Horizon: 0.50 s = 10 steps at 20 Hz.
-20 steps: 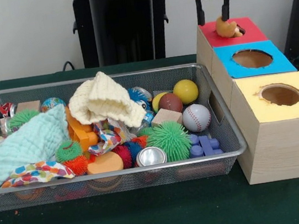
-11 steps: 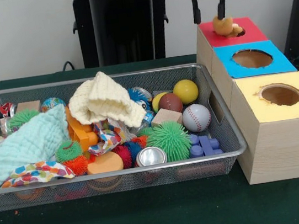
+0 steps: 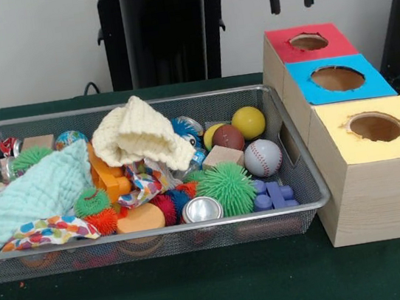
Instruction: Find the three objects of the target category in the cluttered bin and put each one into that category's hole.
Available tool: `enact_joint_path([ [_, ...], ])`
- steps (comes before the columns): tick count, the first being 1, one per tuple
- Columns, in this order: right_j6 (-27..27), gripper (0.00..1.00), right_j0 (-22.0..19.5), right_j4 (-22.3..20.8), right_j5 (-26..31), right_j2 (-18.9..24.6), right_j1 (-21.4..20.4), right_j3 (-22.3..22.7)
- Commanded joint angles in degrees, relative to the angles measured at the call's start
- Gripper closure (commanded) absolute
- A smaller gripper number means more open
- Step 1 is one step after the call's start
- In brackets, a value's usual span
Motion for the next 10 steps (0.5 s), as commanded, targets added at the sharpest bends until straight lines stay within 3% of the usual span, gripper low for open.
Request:
enact_joint_path([
  [1,9.37,0.0,-1.27,7.56,5.54,6.0,-1.14,3.3],
  [6,9.13,0.0,-0.47,8.96,4.27,6.0,-0.54,3.5],
  [10,8.16,0.0,0.58,5.38,6.53,3.56,-1.35,1.11],
])
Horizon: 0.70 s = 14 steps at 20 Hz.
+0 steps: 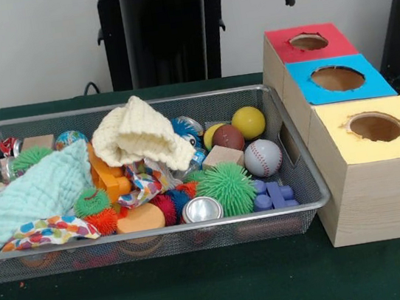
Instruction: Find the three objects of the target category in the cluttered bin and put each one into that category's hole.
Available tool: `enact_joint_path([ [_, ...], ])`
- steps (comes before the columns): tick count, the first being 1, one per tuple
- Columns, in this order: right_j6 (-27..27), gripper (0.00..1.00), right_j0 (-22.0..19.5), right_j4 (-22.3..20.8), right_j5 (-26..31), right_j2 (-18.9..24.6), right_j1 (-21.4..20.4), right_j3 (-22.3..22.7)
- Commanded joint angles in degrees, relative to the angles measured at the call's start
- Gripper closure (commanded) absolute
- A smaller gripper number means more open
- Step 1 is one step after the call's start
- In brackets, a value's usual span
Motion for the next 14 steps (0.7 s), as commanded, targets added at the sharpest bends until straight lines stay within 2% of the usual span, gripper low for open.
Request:
enact_joint_path([
  [1,7.68,0.0,0.69,-1.78,6.31,0.51,0.17,-1.75],
  [6,4.97,0.0,1.36,-10.66,8.7,-4.66,2.13,-9.5],
  [14,1.31,0.0,-2.75,-17.12,5.56,-3.17,4.55,-14.65],
])
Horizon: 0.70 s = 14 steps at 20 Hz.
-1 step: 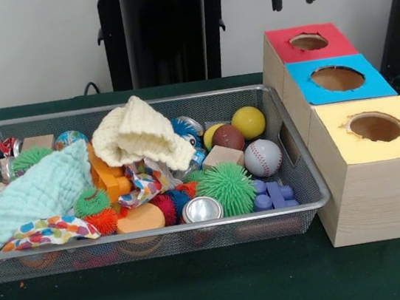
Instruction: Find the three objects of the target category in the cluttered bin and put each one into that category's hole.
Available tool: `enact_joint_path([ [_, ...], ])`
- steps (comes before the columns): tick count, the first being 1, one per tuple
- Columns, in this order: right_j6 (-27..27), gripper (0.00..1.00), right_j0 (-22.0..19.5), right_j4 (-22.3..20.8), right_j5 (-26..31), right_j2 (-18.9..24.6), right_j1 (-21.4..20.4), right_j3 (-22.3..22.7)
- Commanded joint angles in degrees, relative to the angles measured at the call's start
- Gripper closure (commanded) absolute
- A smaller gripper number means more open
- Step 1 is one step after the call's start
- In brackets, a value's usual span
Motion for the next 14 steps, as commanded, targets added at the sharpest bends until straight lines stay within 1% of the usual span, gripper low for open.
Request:
enact_joint_path([
  [1,0.89,0.0,-3.64,-5.86,3.1,-0.52,4.02,-9.39],
  [8,-1.35,0.0,-7.38,-8.89,2.37,2.32,5.5,-12.65],
  [12,-2.64,0.0,-9.53,-9.36,5.36,3.74,5.65,-15.13],
  [14,-3.9,0.0,-10.44,-10.34,6.65,4.41,6.21,-16.9],
])
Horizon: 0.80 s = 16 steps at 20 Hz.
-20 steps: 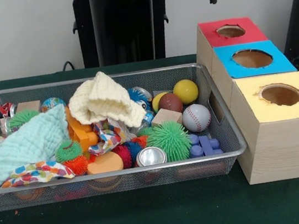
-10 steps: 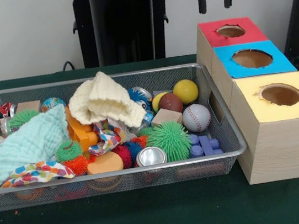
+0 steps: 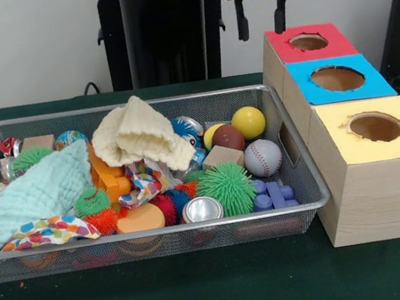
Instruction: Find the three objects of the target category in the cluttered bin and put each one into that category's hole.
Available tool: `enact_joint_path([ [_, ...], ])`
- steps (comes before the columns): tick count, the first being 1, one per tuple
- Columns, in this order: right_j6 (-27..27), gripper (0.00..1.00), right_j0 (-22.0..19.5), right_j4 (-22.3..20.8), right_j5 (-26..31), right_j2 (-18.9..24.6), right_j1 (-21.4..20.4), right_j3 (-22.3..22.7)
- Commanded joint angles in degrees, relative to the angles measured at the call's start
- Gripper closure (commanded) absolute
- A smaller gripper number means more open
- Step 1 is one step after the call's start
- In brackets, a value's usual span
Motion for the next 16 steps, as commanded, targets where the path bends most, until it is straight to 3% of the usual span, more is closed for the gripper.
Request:
enact_joint_path([
  [1,-4.64,0.0,-4.09,-4.13,6.25,4.65,3.04,-8.87],
  [16,-13.04,0.0,-11.9,-11.38,12.46,10.96,8.0,-21.44],
])
